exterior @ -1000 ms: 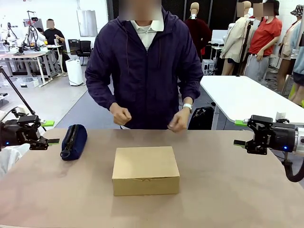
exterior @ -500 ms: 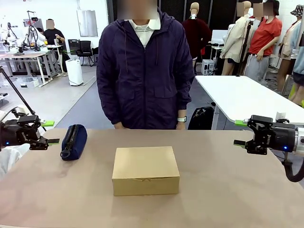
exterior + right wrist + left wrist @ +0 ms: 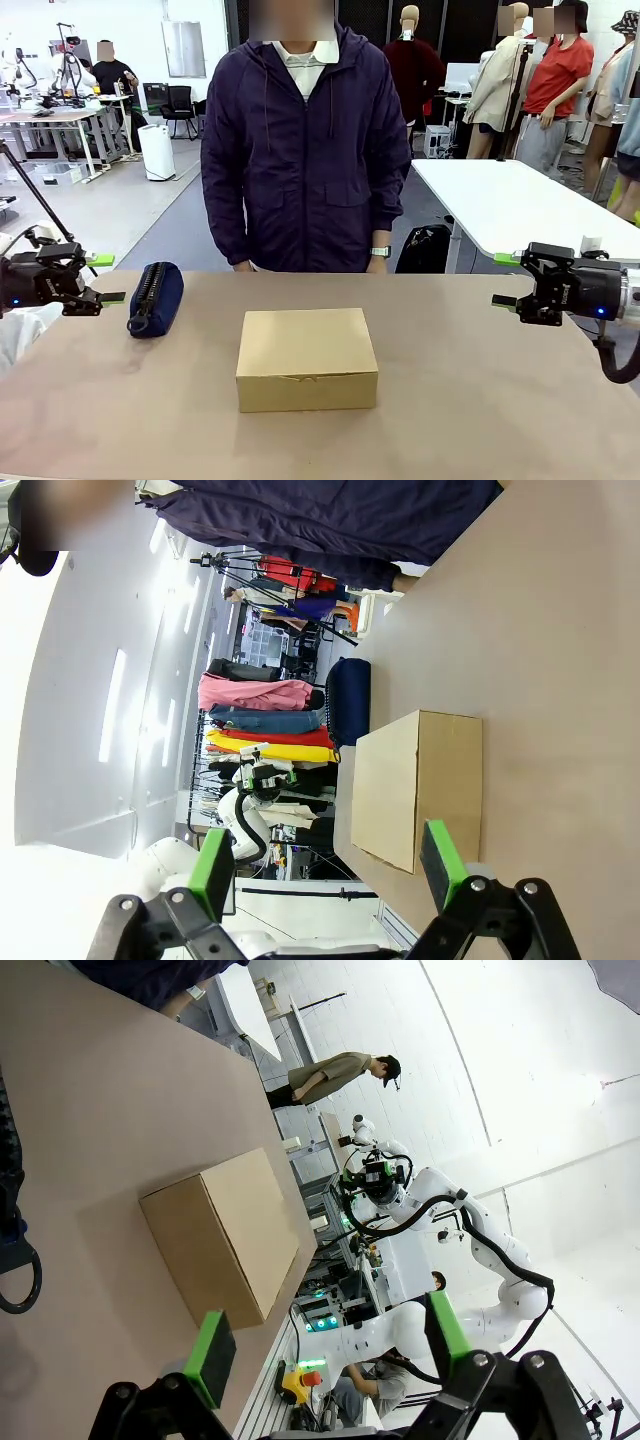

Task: Pack the items into the box.
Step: Close the Mailer Box.

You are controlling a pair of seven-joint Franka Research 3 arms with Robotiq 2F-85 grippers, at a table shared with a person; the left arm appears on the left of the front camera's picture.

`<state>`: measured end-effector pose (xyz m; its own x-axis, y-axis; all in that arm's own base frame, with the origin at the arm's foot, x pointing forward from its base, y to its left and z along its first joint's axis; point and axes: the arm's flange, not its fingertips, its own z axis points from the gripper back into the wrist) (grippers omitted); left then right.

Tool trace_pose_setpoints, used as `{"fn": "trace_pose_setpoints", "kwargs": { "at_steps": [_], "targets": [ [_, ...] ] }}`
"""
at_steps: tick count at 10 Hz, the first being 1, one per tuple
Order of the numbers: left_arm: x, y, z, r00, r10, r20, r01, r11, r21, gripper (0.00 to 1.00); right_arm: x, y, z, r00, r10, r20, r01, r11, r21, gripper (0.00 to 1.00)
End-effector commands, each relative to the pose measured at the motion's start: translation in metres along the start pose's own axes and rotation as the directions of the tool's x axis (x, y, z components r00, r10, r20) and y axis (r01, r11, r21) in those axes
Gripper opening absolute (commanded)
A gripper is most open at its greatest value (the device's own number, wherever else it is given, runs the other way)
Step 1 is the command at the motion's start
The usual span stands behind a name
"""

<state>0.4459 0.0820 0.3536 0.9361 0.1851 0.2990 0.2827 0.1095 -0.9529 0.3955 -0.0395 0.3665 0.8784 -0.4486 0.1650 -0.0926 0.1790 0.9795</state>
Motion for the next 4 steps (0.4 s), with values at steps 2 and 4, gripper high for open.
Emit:
{"fn": "trace_pose_setpoints", "kwargs": {
  "at_steps": [2,4],
  "targets": [
    [-0.0032,-0.0011,-0.0002,1.000,-0.014,0.004,0.014,1.000,-0.014,1.00,0.0011,-0.0003,-0.0026,0.999,0.023,0.024,-0.024,1.000,0.006,1.00],
    [-0.0032,-0.0011,-0.0002,1.000,-0.014,0.004,0.014,1.000,-0.014,1.00,0.0011,-0.0003,-0.0026,0.999,0.023,0.024,-0.024,1.000,0.006,1.00]
  ]
}}
